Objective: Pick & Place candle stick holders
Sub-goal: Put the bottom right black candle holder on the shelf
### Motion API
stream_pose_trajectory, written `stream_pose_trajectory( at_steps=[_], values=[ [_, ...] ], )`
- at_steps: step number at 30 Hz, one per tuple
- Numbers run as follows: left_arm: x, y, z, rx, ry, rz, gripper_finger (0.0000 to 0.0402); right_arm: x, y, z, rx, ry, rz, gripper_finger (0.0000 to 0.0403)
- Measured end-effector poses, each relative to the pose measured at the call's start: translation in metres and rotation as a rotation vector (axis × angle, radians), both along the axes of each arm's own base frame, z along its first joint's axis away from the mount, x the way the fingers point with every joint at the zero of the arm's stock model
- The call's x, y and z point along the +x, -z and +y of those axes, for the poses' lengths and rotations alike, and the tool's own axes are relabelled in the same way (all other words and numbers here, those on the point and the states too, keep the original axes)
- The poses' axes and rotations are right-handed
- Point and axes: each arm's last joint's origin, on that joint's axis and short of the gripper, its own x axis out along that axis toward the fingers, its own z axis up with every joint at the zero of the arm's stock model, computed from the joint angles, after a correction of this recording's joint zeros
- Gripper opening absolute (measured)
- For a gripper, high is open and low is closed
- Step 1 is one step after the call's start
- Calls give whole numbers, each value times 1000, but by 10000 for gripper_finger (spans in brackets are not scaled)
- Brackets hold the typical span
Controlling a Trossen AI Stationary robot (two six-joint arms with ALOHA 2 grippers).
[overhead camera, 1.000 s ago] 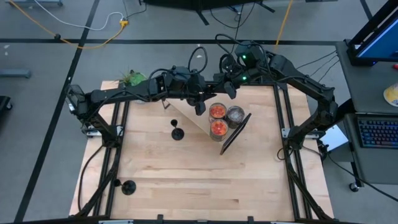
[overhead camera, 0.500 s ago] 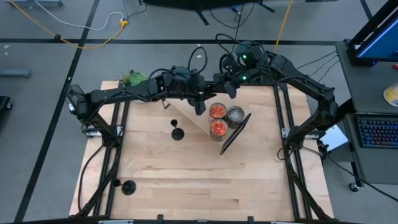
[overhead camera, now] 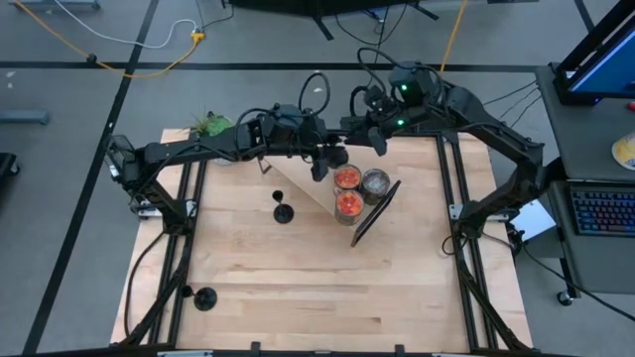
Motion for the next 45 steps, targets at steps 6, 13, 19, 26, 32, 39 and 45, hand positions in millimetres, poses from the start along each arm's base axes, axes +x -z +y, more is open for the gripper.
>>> stream_pose_trajectory(
  at_steps=[6,13,19,26,32,39,45],
  values=[
    [-4,1,1,15,-66,40,97,-12,-10,6,-18,3,-31,134],
    [-16,0,12,41,-196,101,97,-29,-22,14,-35,3,-66,134],
    [-26,0,31,60,-298,130,97,-38,-28,19,-46,3,-86,134],
    [-39,0,61,62,-389,134,97,-42,-27,21,-46,3,-84,134],
    [-50,0,83,71,-454,142,97,-40,-19,20,-35,2,-61,134],
    [-63,0,104,55,-490,139,97,-37,-11,18,-26,2,-45,134],
    [-69,0,113,36,-485,132,97,-35,-9,18,-27,2,-45,134]
  ],
)
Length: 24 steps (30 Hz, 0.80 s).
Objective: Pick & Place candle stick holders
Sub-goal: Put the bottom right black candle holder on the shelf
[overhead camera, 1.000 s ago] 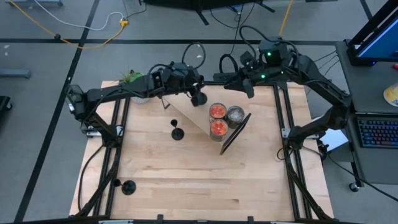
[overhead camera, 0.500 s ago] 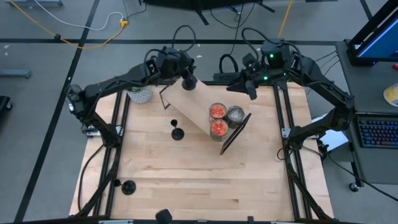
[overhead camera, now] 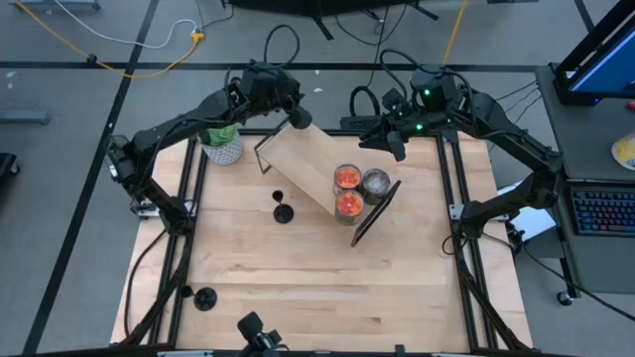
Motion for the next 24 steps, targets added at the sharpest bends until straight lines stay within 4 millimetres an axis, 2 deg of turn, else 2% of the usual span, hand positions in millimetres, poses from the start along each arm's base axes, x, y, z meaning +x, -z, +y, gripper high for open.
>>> stream_pose_trajectory(
  at_steps=[11,24],
  values=[
    [-1,3,1,-25,8,10,97,1,-3,0,-37,-13,-36,134],
    [1,42,2,-90,10,14,97,1,-3,0,-35,-12,-37,134]
  ],
)
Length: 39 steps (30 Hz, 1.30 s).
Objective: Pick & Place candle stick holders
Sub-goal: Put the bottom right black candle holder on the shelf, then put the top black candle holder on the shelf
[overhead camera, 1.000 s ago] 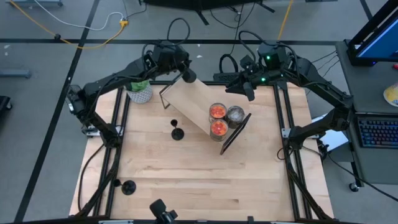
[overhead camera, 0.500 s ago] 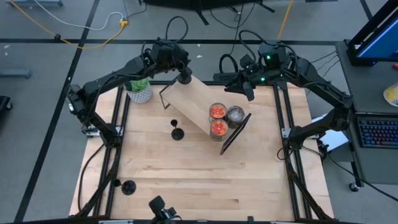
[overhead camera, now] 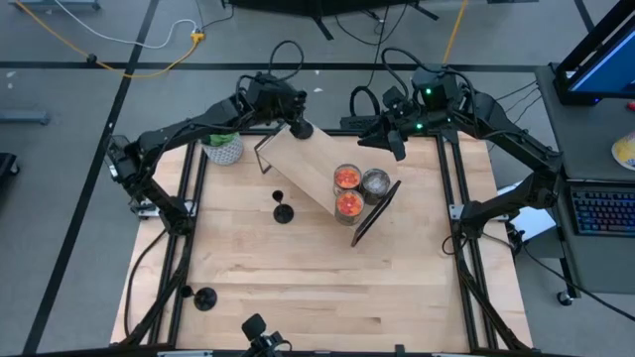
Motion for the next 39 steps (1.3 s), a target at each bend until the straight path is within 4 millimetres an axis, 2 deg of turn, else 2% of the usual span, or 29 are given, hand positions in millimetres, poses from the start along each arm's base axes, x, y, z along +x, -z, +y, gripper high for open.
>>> stream_pose_trajectory(
  at_steps=[4,20,23,31,39],
  values=[
    [0,7,0,-10,4,2,97,0,0,0,3,1,0,134],
    [1,7,-1,-10,6,1,103,0,-1,0,0,2,-11,134],
    [-1,10,-1,-36,-2,16,125,1,-1,0,4,4,-12,134],
    [-2,14,-4,-64,-20,59,220,1,-1,0,6,5,-12,134],
    [-13,5,-29,-119,20,136,275,1,-2,0,4,5,-16,134]
  ],
)
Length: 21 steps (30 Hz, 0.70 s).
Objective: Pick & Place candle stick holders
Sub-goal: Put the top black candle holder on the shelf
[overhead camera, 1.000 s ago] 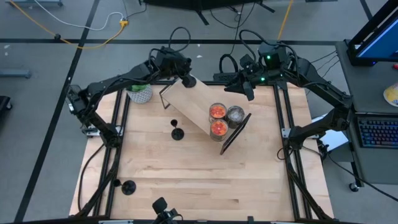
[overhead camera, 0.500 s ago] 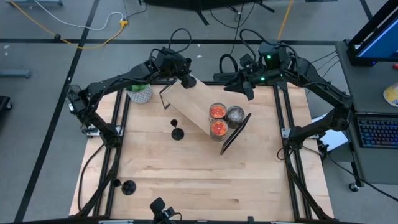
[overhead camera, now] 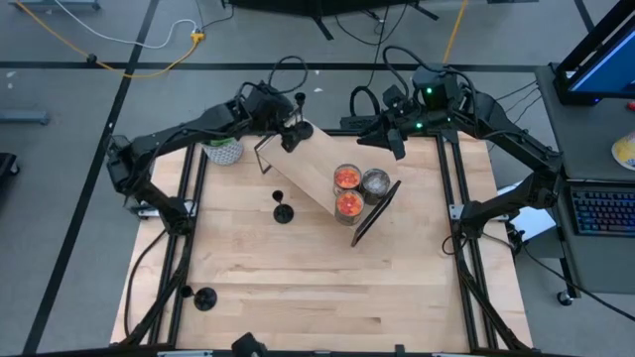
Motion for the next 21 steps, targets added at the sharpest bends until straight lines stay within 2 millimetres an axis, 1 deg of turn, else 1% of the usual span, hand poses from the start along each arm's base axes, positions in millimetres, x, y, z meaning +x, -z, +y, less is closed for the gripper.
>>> stream_pose_trajectory(
  at_steps=[3,8,11,14,18,21],
  values=[
    [-7,-8,-15,-41,15,1,285,0,-1,0,-6,0,-11,134],
    [-20,-15,-50,-203,108,36,289,0,-1,0,-17,-4,-14,134],
    [-24,-15,-74,-328,173,74,290,0,-1,0,-54,-19,-15,134],
    [-27,-11,-98,-432,206,153,290,0,-1,0,-80,-29,-18,134],
    [-26,-9,-125,-476,222,218,290,0,-1,0,-85,-31,-19,134],
    [-23,-8,-139,-438,217,231,290,1,0,0,-84,-34,-18,134]
  ],
)
